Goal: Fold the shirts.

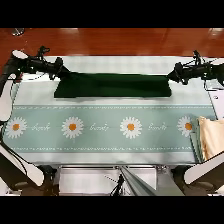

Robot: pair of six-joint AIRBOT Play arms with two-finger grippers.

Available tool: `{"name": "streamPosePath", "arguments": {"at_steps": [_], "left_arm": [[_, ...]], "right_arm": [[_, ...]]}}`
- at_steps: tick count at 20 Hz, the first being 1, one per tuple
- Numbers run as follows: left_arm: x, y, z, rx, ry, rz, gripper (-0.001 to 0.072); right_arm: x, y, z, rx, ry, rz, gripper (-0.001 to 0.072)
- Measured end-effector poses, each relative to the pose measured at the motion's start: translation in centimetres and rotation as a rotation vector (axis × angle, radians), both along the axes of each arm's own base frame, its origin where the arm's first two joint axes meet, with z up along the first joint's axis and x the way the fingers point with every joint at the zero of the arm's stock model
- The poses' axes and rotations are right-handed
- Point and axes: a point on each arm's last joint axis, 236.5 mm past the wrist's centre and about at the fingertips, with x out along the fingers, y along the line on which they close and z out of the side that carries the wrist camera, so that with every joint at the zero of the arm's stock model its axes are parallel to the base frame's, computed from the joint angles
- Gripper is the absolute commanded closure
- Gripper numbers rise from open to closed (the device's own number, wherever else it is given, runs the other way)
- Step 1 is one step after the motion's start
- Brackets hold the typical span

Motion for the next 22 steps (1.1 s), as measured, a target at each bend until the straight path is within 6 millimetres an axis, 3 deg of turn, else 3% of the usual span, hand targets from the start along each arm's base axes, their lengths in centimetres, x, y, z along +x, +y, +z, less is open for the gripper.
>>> {"name": "streamPosePath", "arguments": {"at_steps": [3, 5, 8, 11, 13, 17, 18, 19, 20, 21, 22], "left_arm": [[0.6, 0.7, 0.1, 0.01, -0.011, -0.007, 0.0007], [0.1, 3.0, 0.9, 0.033, 0.014, -0.004, 0.0008], [-3.2, 7.1, 1.6, 0.115, 0.12, -0.024, 0.0007], [-6.8, 9.9, 2.8, 0.232, 0.179, -0.043, 0.0007], [-7.7, 9.8, 4.6, 0.268, 0.118, -0.04, 0.0007], [-8.5, 5.2, 9.1, 0.25, -0.094, -0.073, 0.0007], [-8.9, 3.9, 9.8, 0.244, -0.13, -0.088, 0.0007], [-9.2, 2.5, 10.4, 0.243, -0.162, -0.108, 0.0007], [-9.5, 1.2, 10.8, 0.235, -0.187, -0.126, 0.001], [-9.7, 0.2, 10.9, 0.235, -0.201, -0.145, 0.0033], [-9.9, -0.8, 11.0, 0.233, -0.213, -0.165, 0.0241]], "right_arm": [[1.0, -0.6, 0.4, 0.033, -0.017, -0.022, 0.0086], [1.0, -2.2, 0.9, 0.038, -0.02, -0.033, 0.0086], [-0.5, -4.7, 0.6, 0.038, 0.032, -0.037, 0.0086], [-3.0, -5.9, -1.5, -0.008, 0.137, 0.001, 0.0086], [-3.9, -5.6, -2.7, -0.021, 0.184, 0.029, 0.0086], [-4.2, -2.3, -4.1, 0.003, 0.226, 0.097, 0.0113], [-4.1, -1.5, -4.4, 0.005, 0.228, 0.113, 0.0317], [-3.8, -0.8, -4.8, -0.005, 0.225, 0.121, 0.0578], [-3.8, -0.2, -5.2, -0.015, 0.229, 0.135, 0.0694], [-3.7, 0.3, -5.1, -0.023, 0.223, 0.152, 0.0693], [-3.5, 0.9, -4.7, -0.019, 0.213, 0.164, 0.0694]]}}
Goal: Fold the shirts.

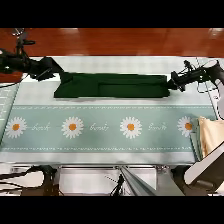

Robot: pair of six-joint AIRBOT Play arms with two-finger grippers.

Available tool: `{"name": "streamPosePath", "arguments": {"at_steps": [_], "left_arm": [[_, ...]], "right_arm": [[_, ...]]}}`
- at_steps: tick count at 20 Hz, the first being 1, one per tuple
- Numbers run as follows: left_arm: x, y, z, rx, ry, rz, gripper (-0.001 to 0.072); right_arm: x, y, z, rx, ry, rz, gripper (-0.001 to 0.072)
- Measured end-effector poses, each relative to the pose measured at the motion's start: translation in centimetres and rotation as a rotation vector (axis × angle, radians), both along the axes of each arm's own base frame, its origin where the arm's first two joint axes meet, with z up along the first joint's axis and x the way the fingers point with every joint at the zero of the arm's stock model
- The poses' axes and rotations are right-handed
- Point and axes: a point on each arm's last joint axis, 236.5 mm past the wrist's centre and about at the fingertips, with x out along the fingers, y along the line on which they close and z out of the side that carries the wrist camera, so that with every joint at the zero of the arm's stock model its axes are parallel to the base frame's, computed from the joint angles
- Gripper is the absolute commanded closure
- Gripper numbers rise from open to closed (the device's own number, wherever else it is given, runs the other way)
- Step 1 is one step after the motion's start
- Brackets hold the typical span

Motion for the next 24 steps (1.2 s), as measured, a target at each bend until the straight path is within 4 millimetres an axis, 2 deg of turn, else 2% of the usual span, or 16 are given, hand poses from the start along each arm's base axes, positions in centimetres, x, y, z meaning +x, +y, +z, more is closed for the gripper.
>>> {"name": "streamPosePath", "arguments": {"at_steps": [1, 2, 5, 8, 11, 14, 18, 21, 24], "left_arm": [[-0.2, -1.0, 0.1, -0.003, -0.008, -0.019, 0.0601], [-0.4, -2.0, 0.1, -0.004, -0.01, -0.042, 0.0681], [-1.1, -5.0, 0.0, -0.007, -0.02, -0.109, 0.0682], [-2.5, -10.0, -0.5, -0.011, -0.021, -0.214, 0.0683], [-3.6, -16.1, -1.5, -0.017, -0.032, -0.298, 0.0684], [-4.9, -23.2, -3.9, -0.021, -0.027, -0.388, 0.0684], [-8.3, -32.1, -8.4, -0.023, 0.062, -0.518, 0.0684], [-12.2, -38.0, -11.2, -0.022, 0.14, -0.604, 0.0683], [-17.3, -42.2, -12.9, -0.022, 0.204, -0.695, 0.0682]], "right_arm": [[-0.2, 0.4, 0.9, 0.003, -0.006, 0.021, 0.0694], [-0.2, 0.5, 2.2, 0.001, -0.023, 0.036, 0.0694], [-1.5, -0.2, 6.5, -0.065, -0.072, 0.091, 0.0694], [-4.2, -0.8, 11.6, -0.123, -0.136, 0.103, 0.0694], [-9.1, 0.3, 16.4, -0.162, -0.203, 0.121, 0.0694], [-15.0, 2.1, 20.1, -0.2, -0.281, 0.124, 0.0694], [-21.4, 4.5, 23.4, -0.229, -0.393, 0.083, 0.0694], [-23.9, 5.6, 25.1, -0.239, -0.462, 0.057, 0.0694], [-25.0, 6.3, 25.8, -0.23, -0.493, 0.047, 0.0693]]}}
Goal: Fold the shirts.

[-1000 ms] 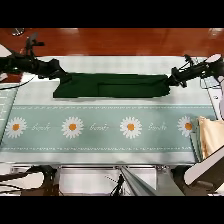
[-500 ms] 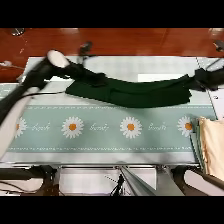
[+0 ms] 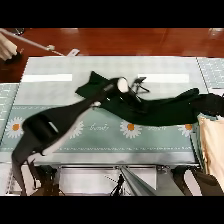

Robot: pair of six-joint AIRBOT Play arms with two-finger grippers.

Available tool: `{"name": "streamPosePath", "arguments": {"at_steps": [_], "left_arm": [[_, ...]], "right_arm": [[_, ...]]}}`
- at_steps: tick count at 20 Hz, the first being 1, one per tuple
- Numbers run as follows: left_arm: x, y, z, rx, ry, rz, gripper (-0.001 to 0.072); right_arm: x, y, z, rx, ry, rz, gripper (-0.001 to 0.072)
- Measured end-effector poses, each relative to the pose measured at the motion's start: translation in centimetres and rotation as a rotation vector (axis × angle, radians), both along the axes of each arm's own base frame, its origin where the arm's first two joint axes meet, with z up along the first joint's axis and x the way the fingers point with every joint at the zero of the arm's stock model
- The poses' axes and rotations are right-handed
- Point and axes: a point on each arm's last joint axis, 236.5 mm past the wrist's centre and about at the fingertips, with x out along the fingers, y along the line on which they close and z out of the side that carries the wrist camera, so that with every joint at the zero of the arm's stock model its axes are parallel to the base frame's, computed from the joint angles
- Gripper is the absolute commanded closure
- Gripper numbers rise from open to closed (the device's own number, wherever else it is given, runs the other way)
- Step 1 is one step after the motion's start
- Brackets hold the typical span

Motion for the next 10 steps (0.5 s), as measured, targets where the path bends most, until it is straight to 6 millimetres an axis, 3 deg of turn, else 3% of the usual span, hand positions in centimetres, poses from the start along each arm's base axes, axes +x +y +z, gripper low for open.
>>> {"name": "streamPosePath", "arguments": {"at_steps": [2, 3, 5, 7, 10], "left_arm": [[-2.2, -1.5, 0.4, -0.015, 0.03, -0.043, 0.0682], [-1.8, -1.5, 0.8, -0.021, 0.023, -0.039, 0.0682], [0.9, 0.1, 2.3, -0.034, 0.018, 0.001, 0.0682], [6.0, 3.9, 4.6, -0.052, 0.004, 0.094, 0.0682], [13.3, 12.9, 9.2, -0.069, -0.023, 0.254, 0.0682]], "right_arm": [[-0.1, 0.3, 0.1, 0.01, -0.005, 0.0, 0.0693], [-0.1, 0.3, 0.1, 0.014, -0.007, 0.0, 0.0693], [0.4, 0.7, 0.2, 0.032, -0.009, 0.013, 0.0693], [1.2, 2.0, 0.5, 0.051, -0.01, 0.064, 0.0693], [3.6, 5.2, 1.2, 0.071, -0.018, 0.176, 0.0693]]}}
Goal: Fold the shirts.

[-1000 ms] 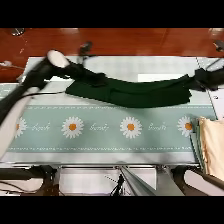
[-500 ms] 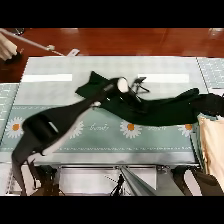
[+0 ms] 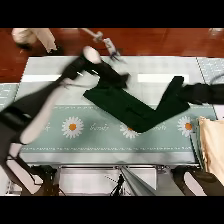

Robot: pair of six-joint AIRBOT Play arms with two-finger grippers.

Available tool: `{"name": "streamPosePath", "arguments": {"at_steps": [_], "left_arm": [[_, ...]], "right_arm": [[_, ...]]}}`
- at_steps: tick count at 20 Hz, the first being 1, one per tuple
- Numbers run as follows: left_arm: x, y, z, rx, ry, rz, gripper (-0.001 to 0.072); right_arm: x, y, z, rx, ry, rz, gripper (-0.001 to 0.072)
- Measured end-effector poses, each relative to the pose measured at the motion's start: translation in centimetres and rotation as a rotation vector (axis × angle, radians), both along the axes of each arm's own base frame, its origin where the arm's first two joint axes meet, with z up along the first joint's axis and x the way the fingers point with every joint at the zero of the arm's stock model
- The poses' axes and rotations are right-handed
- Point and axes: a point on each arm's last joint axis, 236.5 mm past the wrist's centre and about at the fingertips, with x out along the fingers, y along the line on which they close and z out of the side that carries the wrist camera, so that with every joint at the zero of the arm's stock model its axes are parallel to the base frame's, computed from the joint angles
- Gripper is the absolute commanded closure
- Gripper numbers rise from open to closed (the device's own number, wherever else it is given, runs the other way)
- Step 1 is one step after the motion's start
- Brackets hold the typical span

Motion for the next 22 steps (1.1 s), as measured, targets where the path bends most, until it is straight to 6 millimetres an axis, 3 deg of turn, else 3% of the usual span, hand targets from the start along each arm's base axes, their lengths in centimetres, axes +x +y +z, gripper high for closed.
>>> {"name": "streamPosePath", "arguments": {"at_steps": [3, 4, 7, 9, 12, 13, 14, 15, 17, 19, 22], "left_arm": [[4.6, 11.1, 6.0, 0.019, -0.093, 0.167, 0.0681], [5.0, 14.4, 7.9, 0.031, -0.13, 0.214, 0.0681], [3.4, 22.8, 14.0, 0.059, -0.282, 0.356, 0.0681], [0.7, 26.0, 16.9, 0.071, -0.385, 0.438, 0.0681], [-4.7, 27.7, 17.9, 0.075, -0.481, 0.516, 0.0681], [-6.4, 27.8, 17.3, 0.072, -0.493, 0.535, 0.0681], [-7.8, 27.7, 16.3, 0.068, -0.492, 0.551, 0.0681], [-9.1, 27.5, 15.0, 0.059, -0.487, 0.564, 0.0681], [-10.8, 27.2, 12.0, 0.042, -0.45, 0.589, 0.0681], [-11.8, 26.9, 9.1, 0.03, -0.4, 0.607, 0.0681], [-12.5, 26.7, 6.2, 0.027, -0.346, 0.625, 0.0681]], "right_arm": [[4.0, 4.6, 0.1, 0.02, -0.004, 0.105, 0.0693], [5.4, 6.5, -0.3, 0.028, 0.008, 0.142, 0.0692], [9.8, 12.2, -2.8, 0.04, 0.053, 0.222, 0.0692], [12.4, 16.0, -5.4, 0.046, 0.09, 0.253, 0.0692], [15.3, 20.8, -9.8, 0.065, 0.145, 0.272, 0.0691], [16.0, 22.1, -11.0, 0.079, 0.162, 0.272, 0.0604], [16.6, 23.3, -12.0, 0.099, 0.178, 0.267, 0.0316], [17.1, 24.4, -12.8, 0.119, 0.186, 0.263, 0.0084], [17.6, 26.2, -13.3, 0.176, 0.206, 0.261, 0.0083], [17.3, 26.8, -12.3, 0.227, 0.221, 0.278, 0.0083], [16.5, 24.3, -8.6, 0.233, 0.206, 0.325, 0.0083]]}}
